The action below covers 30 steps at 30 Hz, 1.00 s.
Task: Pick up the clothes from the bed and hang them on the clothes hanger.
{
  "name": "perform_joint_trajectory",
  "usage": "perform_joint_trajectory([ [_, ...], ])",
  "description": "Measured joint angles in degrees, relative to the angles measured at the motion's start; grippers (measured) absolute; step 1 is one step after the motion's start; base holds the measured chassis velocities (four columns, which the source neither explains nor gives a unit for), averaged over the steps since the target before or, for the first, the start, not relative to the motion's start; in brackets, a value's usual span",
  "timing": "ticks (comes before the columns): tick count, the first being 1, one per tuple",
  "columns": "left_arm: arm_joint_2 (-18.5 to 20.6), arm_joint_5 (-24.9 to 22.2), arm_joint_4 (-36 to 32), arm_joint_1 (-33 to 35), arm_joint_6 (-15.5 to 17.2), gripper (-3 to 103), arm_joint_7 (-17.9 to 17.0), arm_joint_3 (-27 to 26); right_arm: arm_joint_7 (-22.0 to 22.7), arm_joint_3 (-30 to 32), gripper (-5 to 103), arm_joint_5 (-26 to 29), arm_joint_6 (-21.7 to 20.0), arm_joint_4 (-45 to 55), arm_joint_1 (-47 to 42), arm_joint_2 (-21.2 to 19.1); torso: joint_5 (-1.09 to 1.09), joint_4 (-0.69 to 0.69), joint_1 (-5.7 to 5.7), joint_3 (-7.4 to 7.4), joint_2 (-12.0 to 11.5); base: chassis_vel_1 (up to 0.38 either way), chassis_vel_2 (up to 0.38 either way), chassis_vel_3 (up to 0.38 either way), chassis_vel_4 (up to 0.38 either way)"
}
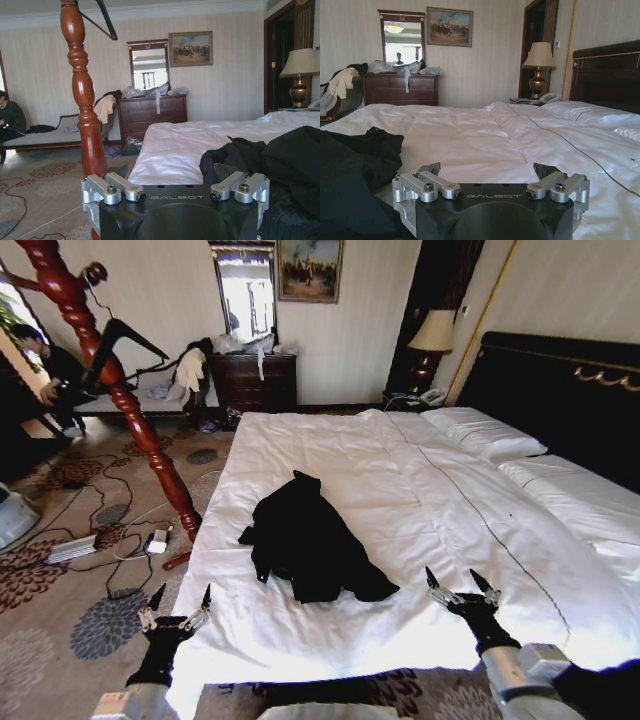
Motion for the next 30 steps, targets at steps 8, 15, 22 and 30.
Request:
perform_joint_trajectory([
  [8, 0.1, 3.0, 1.1, -0.3, -0.5, 99, 0.0, 0.3, 0.6, -0.2, 100, 1.0, -0.7, -0.2, 0.7, -0.5, 0.00, -0.01, 0.00, 0.00, 0.0, 0.000, 0.000, 0.000, 0.000],
  [15, 1.5, 3.4, 1.6, -1.1, -0.2, 99, -0.3, 0.9, 5.6, 2.5, 100, 12.9, -7.5, 3.0, 4.2, -6.0, -0.01, -0.06, 0.00, 0.00, 0.0, 0.000, 0.000, 0.000, 0.000],
  [22, 0.4, 3.4, 1.5, 0.6, -1.0, 99, -0.2, 0.6, 11.5, 4.1, 100, 28.3, -14.4, 2.3, 12.8, -19.7, 0.02, 0.02, 0.01, 0.01, 0.0, 0.000, 0.000, 0.000, 0.000],
  [30, -1.0, 3.6, 1.2, 2.0, -1.6, 99, -0.3, 0.0, 11.0, 1.4, 100, 33.8, -16.3, -7.9, 25.0, -33.8, 0.01, -0.01, 0.01, 0.01, 0.0, 0.000, 0.000, 0.000, 0.000],
])
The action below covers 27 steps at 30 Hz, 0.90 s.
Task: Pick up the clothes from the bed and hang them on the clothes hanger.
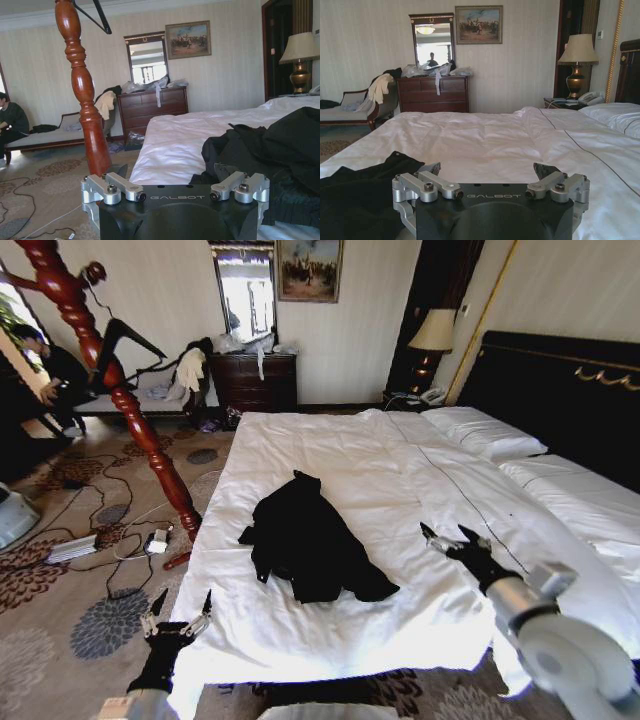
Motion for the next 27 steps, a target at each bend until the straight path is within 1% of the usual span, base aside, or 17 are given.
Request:
perform_joint_trajectory([
  [2, -0.8, 0.7, -0.2, 0.5, -0.2, 99, 0.0, 0.2, 1.2, -5.2, 100, 4.2, -0.9, -4.0, 7.9, -4.0, -0.01, 0.01, 0.00, 0.00, 0.0, 0.000, 0.000, 0.000, 0.000],
  [3, -1.2, 1.0, -0.2, 0.8, -0.4, 99, 0.0, 0.3, 1.7, -8.5, 100, 5.2, -1.3, -5.4, 11.7, -4.9, 0.00, 0.00, 0.00, 0.00, 0.0, 0.000, 0.000, 0.000, 0.000],
  [4, -1.5, 1.3, -0.2, 1.0, -0.5, 99, -0.1, 0.4, 2.2, -11.8, 100, 6.0, -1.6, -6.4, 15.6, -5.3, 0.00, 0.00, 0.00, 0.00, 0.0, 0.000, 0.000, 0.000, 0.000],
  [5, -1.5, 1.3, -0.2, 1.0, -0.5, 99, -0.1, 0.4, 2.2, -11.8, 100, 6.0, -1.6, -6.4, 15.6, -5.3, 0.00, 0.00, 0.00, 0.00, 0.0, 0.000, 0.000, 0.000, 0.000],
  [7, -2.1, 1.6, -0.1, 1.3, -0.8, 99, -0.1, 0.5, 3.2, -18.5, 100, 7.8, -2.4, -8.0, 23.1, -5.2, -0.01, 0.02, 0.00, 0.00, 0.0, 0.000, 0.000, 0.000, 0.000],
  [9, -2.8, 1.6, -0.1, 1.8, -0.9, 99, -0.1, 0.7, 4.4, -28.4, 100, 9.6, -3.4, -10.8, 33.5, -3.3, -0.02, 0.02, 0.00, 0.00, 0.0, 0.000, 0.000, 0.000, 0.000],
  [10, -2.9, 1.5, -0.1, 1.8, -0.9, 99, -0.2, 0.7, 4.5, -31.2, 100, 9.6, -3.5, -11.9, 36.0, -2.4, -0.02, 0.00, 0.00, 0.00, 0.0, 0.000, 0.000, 0.000, 0.000],
  [11, -2.9, 1.5, -0.1, 1.8, -0.9, 99, -0.2, 0.7, 4.5, -31.2, 100, 9.6, -3.5, -11.9, 36.0, -2.4, -0.02, 0.00, 0.00, 0.00, 0.0, 0.000, 0.000, 0.000, 0.000],
  [13, -2.9, 1.5, -0.3, 1.9, -1.0, 99, -0.4, 0.7, 5.1, -39.6, 100, 9.6, -3.8, -16.1, 45.0, 1.0, -0.01, 0.00, 0.00, 0.00, 0.0, 0.000, 0.000, 0.000, 0.000],
  [14, -3.0, 1.5, -0.4, 2.0, -1.0, 99, -0.5, 0.7, 5.5, -42.0, 100, 9.9, -4.0, -17.3, 47.5, 2.2, -0.02, 0.01, 0.00, 0.00, 0.0, 0.000, 0.000, 0.000, 0.000],
  [15, -3.0, 1.5, -0.4, 2.0, -1.0, 99, -0.5, 0.7, 5.5, -42.0, 100, 9.9, -4.0, -17.3, 47.5, 2.2, -0.02, 0.01, 0.00, 0.00, 0.0, 0.000, 0.000, 0.000, 0.000],
  [18, -3.1, 1.4, -0.4, 2.2, -1.0, 99, -0.9, 0.6, 6.9, -50.6, 100, 10.4, -5.1, -21.1, 55.7, 7.5, -0.02, 0.03, 0.00, 0.00, 0.0, 0.000, 0.000, 0.000, 0.000],
  [20, -3.3, 1.2, -0.1, 2.4, -1.3, 99, -0.9, 0.4, 7.8, -55.0, 100, 9.9, -5.7, -23.3, 59.1, 10.3, -0.05, 0.00, 0.00, -0.01, 0.0, 0.000, 0.000, 0.000, 0.000],
  [21, -3.3, 1.2, -0.1, 2.4, -1.3, 99, -0.9, 0.4, 7.8, -55.0, 100, 9.9, -5.7, -23.3, 59.1, 10.3, -0.05, 0.00, 0.00, -0.01, 0.0, 0.000, 0.000, 0.000, 0.000],
  [22, -3.4, 1.1, 0.0, 2.4, -1.4, 99, -0.9, 0.3, 8.4, -57.1, 100, 9.3, -5.7, -24.4, 60.5, 11.6, -0.03, 0.00, 0.00, -0.01, 0.0, 0.000, 0.000, 0.000, 0.000],
  [25, -3.4, -0.1, 0.9, 2.8, -2.0, 99, -0.9, -0.2, 12.9, -62.5, 100, 11.4, -6.5, -26.3, 65.5, 16.4, -0.03, 0.01, 0.00, -0.01, 0.0, 0.000, 0.000, 0.000, 0.000],
  [27, -3.4, -0.3, 1.1, 3.0, -2.2, 99, -0.9, -0.3, 13.4, -63.6, 100, 11.1, -7.0, -26.8, 66.7, 17.4, -0.04, 0.01, 0.00, -0.01, 0.0, 0.000, 0.000, 0.000, 0.000],
])
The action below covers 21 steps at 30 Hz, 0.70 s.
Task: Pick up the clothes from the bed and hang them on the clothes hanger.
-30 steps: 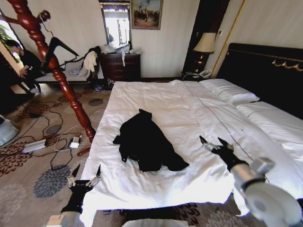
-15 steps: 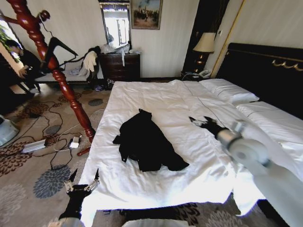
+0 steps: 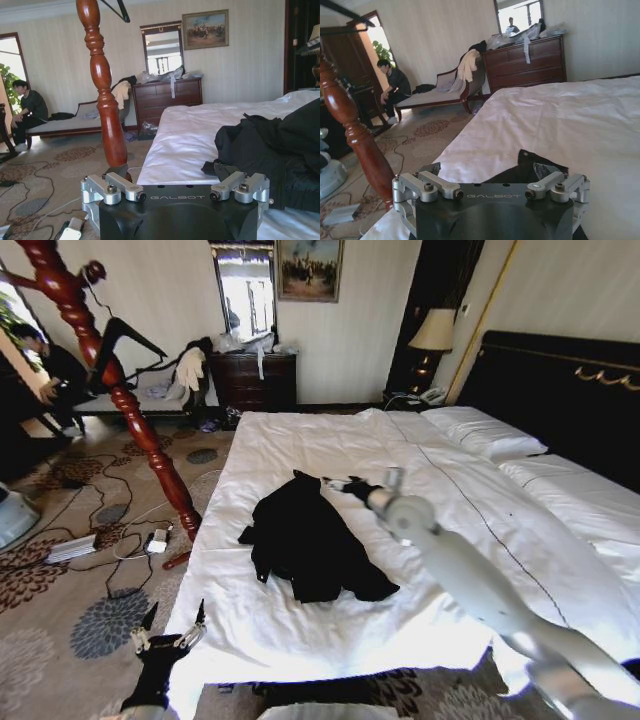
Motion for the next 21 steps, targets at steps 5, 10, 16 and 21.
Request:
perform_joint_trajectory([
  [5, 0.2, -0.5, 1.1, 0.5, -0.9, 99, 0.0, 0.1, 0.3, -6.1, 100, -5.0, -1.3, -6.0, 6.1, 5.9, 0.01, -0.02, 0.00, 0.00, 0.0, 0.000, 0.000, 0.000, 0.000],
  [10, 0.6, -1.0, 2.0, 0.6, -1.5, 99, 0.0, 0.2, -1.1, -11.9, 100, -13.9, -2.3, -13.5, 10.5, 11.8, 0.00, 0.00, -0.01, 0.00, 0.0, 0.000, 0.000, 0.000, 0.000],
  [16, 1.5, -2.6, 2.3, 1.0, -2.0, 99, -0.1, -0.4, 0.5, -15.2, 100, -15.8, -4.0, -21.6, 11.6, 18.0, 0.01, -0.01, -0.01, 0.00, 0.0, 0.000, 0.000, 0.000, 0.000],
  [21, 2.0, -3.2, 3.2, 1.8, -3.1, 99, -0.3, -0.6, 2.4, -15.8, 100, -17.4, -5.0, -25.6, 11.5, 20.3, 0.02, -0.01, -0.01, 0.00, 0.0, 0.000, 0.000, 0.000, 0.000],
])
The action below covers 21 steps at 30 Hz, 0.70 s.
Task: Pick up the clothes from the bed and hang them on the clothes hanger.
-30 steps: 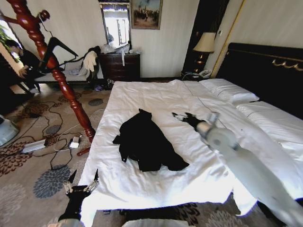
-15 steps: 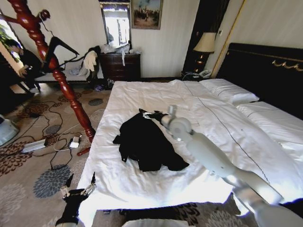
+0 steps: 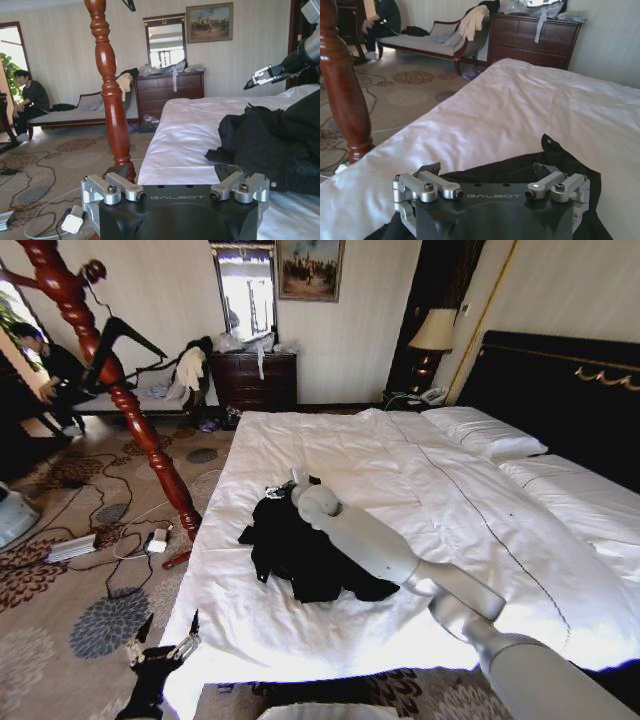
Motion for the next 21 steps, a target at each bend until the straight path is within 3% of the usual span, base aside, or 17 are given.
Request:
perform_joint_trajectory([
  [6, 1.2, -1.2, 1.2, 2.0, -1.9, 99, -0.1, -0.2, 0.7, -0.9, 100, -2.7, -0.7, -5.5, 1.4, 2.3, 0.01, 0.02, 0.00, -0.01, 0.0, 0.000, 0.000, 0.000, 0.000],
  [21, 1.7, -1.7, 2.2, 2.2, -2.9, 99, -0.5, 0.3, 1.1, -3.3, 100, -9.2, -0.1, -15.2, 2.7, 6.6, 0.00, 0.01, 0.00, 0.00, 0.0, 0.000, 0.000, 0.000, 0.000],
])
